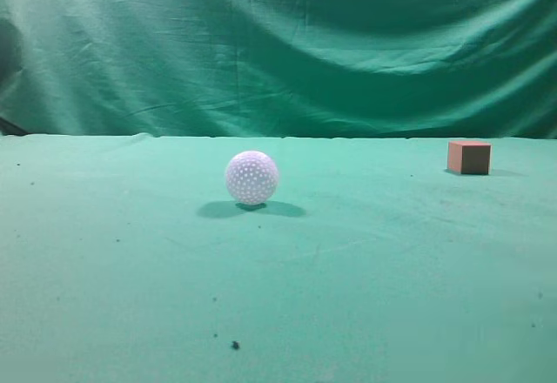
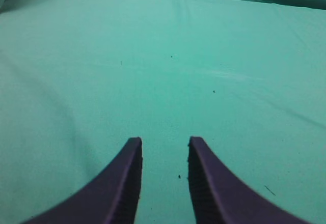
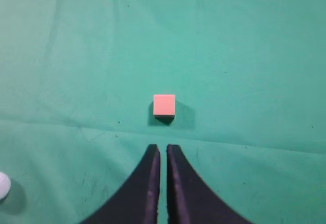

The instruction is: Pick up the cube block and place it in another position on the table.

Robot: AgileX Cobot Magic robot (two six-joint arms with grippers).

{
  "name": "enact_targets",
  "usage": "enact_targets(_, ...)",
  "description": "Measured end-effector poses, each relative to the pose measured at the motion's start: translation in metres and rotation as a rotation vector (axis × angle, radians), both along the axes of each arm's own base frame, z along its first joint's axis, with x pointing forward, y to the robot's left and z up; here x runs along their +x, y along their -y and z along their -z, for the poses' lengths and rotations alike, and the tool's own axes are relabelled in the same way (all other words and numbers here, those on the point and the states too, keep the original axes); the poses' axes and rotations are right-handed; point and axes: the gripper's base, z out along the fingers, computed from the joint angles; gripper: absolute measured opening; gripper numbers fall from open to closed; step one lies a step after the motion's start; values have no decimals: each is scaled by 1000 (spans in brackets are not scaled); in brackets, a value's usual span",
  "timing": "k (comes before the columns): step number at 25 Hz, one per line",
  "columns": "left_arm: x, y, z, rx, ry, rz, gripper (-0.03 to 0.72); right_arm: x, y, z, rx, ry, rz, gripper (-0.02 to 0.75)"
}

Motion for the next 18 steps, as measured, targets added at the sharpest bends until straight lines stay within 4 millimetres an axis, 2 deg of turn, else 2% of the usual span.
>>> enact_targets(2, 0, 0, 0, 0, 0, 0, 262, -30, 9, -5, 18, 49, 3, 0)
enact_targets(4, 0, 0, 0, 0, 0, 0, 262, -56, 16, -2, 34, 85, 8, 0)
enact_targets(9, 0, 0, 0, 0, 0, 0, 262, -113, 33, 18, 65, 173, 9, 0)
enact_targets(13, 0, 0, 0, 0, 0, 0, 262, -145, 42, 30, 81, 222, 7, 0)
enact_targets(18, 0, 0, 0, 0, 0, 0, 262, -166, 47, 29, 98, 249, 9, 0)
